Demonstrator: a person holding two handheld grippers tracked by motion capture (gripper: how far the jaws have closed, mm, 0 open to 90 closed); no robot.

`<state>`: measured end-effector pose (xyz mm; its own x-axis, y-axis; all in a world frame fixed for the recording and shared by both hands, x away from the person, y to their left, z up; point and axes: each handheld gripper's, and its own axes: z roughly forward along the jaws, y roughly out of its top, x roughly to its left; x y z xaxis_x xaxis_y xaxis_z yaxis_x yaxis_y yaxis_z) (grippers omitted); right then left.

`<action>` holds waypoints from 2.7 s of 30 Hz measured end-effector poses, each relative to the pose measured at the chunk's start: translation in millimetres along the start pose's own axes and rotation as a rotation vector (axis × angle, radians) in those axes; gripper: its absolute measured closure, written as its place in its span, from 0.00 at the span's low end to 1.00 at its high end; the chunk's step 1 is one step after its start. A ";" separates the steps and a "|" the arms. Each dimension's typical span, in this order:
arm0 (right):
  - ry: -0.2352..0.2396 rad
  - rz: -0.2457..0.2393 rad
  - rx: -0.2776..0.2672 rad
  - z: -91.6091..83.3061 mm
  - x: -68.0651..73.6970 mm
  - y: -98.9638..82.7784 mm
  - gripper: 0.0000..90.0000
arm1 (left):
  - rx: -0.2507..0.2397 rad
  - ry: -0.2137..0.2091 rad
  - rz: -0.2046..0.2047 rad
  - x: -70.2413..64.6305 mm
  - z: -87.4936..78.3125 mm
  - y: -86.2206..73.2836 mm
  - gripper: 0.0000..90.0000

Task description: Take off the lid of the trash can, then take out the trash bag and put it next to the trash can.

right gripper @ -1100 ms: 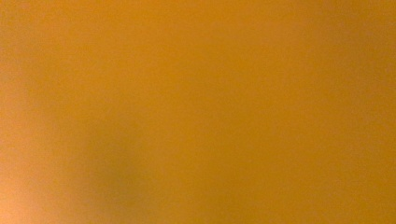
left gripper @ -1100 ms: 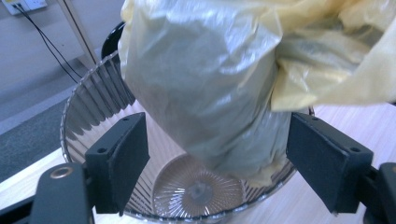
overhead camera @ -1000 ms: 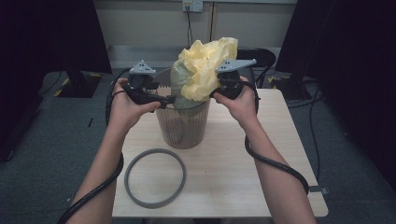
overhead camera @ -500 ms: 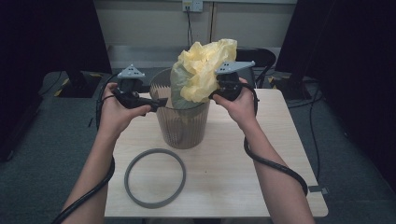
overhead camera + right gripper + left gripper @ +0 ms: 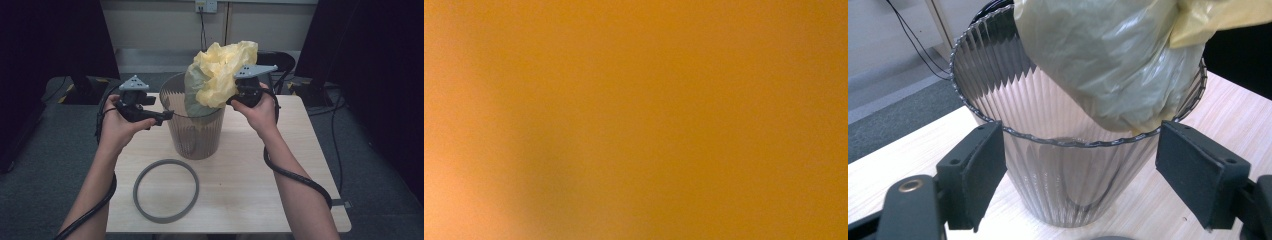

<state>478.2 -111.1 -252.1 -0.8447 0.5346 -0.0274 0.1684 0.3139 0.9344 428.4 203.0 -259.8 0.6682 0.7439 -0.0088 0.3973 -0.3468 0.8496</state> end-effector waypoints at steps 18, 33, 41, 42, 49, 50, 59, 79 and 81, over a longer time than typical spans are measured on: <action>-0.011 -0.006 -0.015 -11.9 -4.0 -2.4 0.97 | 0.010 0.002 -0.015 4.9 0.6 -15.3 0.22; -0.043 -0.006 -0.047 -35.6 -14.4 -5.5 0.97 | 0.032 -0.003 -0.034 10.1 1.3 -33.2 0.21; -0.111 -0.014 -0.042 -46.2 -21.5 -9.8 0.97 | 0.040 -0.001 -0.038 11.7 1.0 -38.0 0.21; -0.125 -0.015 -0.044 -47.7 -22.7 -10.1 0.97 | 0.038 0.000 -0.040 11.9 0.7 -38.0 0.21; -0.186 -0.041 -0.026 -54.6 -30.4 -11.1 0.97 | 0.032 -0.017 -0.034 12.1 0.9 -40.2 0.20; -0.194 -0.042 -0.025 -55.7 -31.7 -11.8 0.97 | 0.037 -0.017 -0.031 11.8 0.9 -40.7 0.20; -0.250 -0.031 -0.030 -62.4 -41.3 -24.2 0.97 | 0.049 -0.015 -0.027 12.5 -0.1 -46.3 0.21; -0.387 0.022 -0.007 -96.7 -72.2 -55.2 0.97 | 0.074 -0.023 -0.038 14.5 5.7 -60.8 0.21; -0.392 0.027 0.002 -98.7 -74.6 -60.2 0.97 | 0.076 -0.024 -0.038 14.3 6.4 -62.6 0.21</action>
<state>480.9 -247.3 -271.3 -0.5821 0.8016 -0.1369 0.1892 0.2972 0.9359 417.1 231.7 -316.5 0.6659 0.7441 -0.0538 0.4689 -0.3613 0.8060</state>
